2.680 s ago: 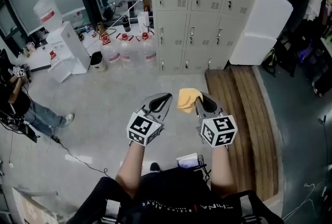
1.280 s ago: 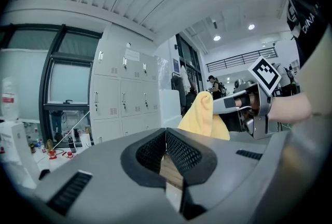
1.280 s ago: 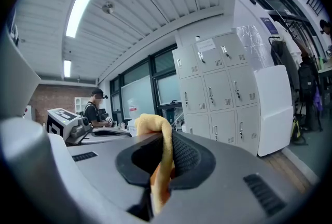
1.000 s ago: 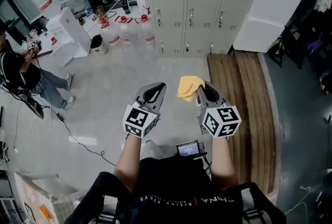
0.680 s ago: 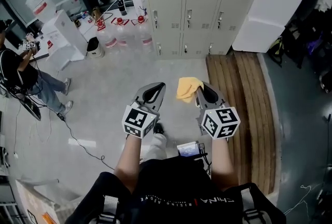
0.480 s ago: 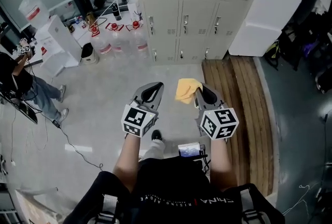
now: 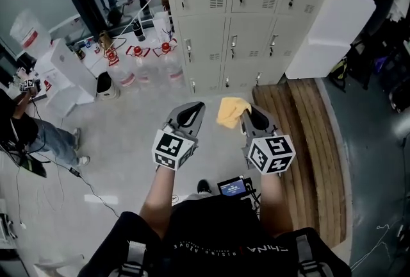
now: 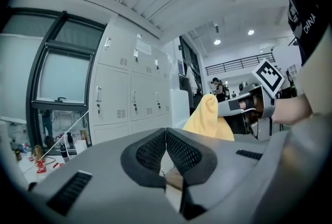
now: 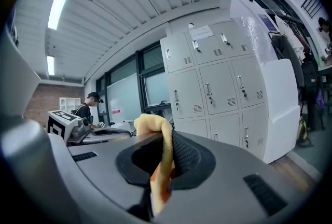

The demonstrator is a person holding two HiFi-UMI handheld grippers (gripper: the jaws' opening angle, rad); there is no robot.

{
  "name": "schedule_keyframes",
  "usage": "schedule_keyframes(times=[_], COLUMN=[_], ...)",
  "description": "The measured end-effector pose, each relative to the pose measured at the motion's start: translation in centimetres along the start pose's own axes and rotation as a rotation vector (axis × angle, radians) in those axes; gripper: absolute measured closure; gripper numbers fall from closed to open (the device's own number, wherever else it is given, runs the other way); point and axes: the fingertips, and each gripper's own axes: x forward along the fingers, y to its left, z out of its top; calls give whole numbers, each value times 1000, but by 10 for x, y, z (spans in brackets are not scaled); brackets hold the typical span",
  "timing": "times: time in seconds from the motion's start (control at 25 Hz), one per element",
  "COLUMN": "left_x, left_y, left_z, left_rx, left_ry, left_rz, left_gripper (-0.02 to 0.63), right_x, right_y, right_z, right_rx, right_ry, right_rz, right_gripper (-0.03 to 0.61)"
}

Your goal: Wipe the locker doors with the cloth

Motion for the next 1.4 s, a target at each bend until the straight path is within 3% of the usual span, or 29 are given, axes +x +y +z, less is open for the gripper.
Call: schedule_keyframes(times=[0.36, 0.64, 1.0, 1.4], left_x=[36, 91, 204, 283], left_y=[51, 98, 167, 194], left_z=[-20, -26, 4, -4], left_rx=[-35, -39, -22, -3], left_ry=[25, 26, 19, 83], left_rz=[-27, 31, 100, 137], left_gripper=[594, 594, 594, 594], right_x=[66, 137, 244, 310], right_y=[-15, -48, -118, -174], right_z=[-7, 3, 53, 64], right_rx=[22, 5, -19, 6], right_ry=[42, 44, 42, 76], right_rz=[-18, 57, 151, 219], right_gripper=[528, 528, 528, 528])
